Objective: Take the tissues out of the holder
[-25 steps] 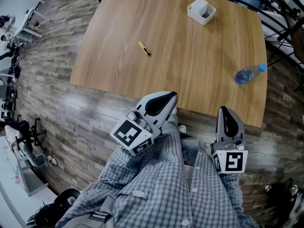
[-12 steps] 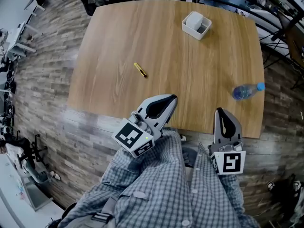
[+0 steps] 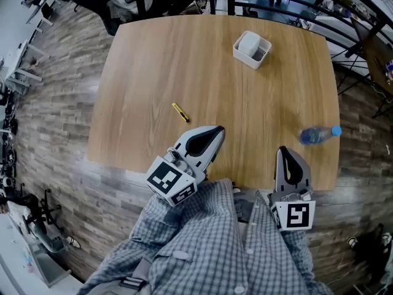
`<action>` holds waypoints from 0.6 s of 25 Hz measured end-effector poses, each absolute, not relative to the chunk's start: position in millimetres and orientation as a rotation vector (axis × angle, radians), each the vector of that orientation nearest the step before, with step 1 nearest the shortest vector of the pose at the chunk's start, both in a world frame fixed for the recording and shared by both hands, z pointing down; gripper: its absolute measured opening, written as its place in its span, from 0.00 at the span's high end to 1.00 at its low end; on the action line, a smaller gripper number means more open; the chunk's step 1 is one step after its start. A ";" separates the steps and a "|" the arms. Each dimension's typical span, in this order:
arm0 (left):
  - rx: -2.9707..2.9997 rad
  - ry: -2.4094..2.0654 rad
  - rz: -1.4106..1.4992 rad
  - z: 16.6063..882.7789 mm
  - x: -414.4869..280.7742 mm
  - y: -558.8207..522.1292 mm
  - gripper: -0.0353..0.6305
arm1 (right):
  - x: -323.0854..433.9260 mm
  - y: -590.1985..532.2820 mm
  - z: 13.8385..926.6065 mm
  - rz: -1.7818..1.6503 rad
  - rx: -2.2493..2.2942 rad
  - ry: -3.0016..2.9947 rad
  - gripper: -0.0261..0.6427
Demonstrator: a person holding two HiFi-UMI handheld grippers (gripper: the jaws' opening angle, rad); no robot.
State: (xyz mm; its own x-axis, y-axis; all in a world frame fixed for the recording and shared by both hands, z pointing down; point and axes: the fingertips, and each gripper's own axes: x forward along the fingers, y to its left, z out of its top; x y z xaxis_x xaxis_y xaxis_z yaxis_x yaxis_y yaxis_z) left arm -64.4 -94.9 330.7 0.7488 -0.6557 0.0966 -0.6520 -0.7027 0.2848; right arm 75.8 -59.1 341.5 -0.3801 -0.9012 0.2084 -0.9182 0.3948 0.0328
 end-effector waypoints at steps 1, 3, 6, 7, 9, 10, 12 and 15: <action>2.646 -1.014 -0.017 332.1 -66.2 -96.8 0.94 | 75.2 -60.4 343.0 0.136 1.631 -2.451 0.93; 2.644 -1.003 -0.016 334.4 -70.0 -100.0 0.94 | 72.0 -63.5 345.1 0.147 1.646 -2.441 0.93; 2.645 -0.976 -0.012 337.4 -76.4 -103.0 0.94 | 62.4 -66.0 346.1 0.152 1.650 -2.433 0.93; 2.647 -0.966 -0.011 338.4 -77.7 -104.5 0.94 | 59.5 -66.5 346.4 0.150 1.650 -2.430 0.93; 2.654 -0.949 -0.010 339.5 -78.9 -108.0 0.94 | 55.0 -67.3 347.4 0.150 1.654 -2.423 0.93; 2.656 -0.943 -0.009 339.7 -79.5 -109.6 0.94 | 53.0 -67.1 348.3 0.154 1.655 -2.420 0.93; 2.656 -0.938 -0.011 340.7 -80.6 -113.6 0.94 | 50.3 -66.0 350.8 0.167 1.650 -2.410 0.93; 2.659 -0.936 -0.009 343.1 -79.6 -123.2 0.94 | 51.1 -67.7 352.9 0.177 1.646 -2.399 0.93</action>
State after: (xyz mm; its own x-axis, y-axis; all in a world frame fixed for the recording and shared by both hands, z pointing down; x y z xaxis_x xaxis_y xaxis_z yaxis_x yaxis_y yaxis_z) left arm -79.6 -123.2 343.1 0.7852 -0.6112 0.0997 -0.6092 -0.7335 0.3015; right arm 51.1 -67.7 352.9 -0.3446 -0.9040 0.2530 -0.9313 0.3631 0.0287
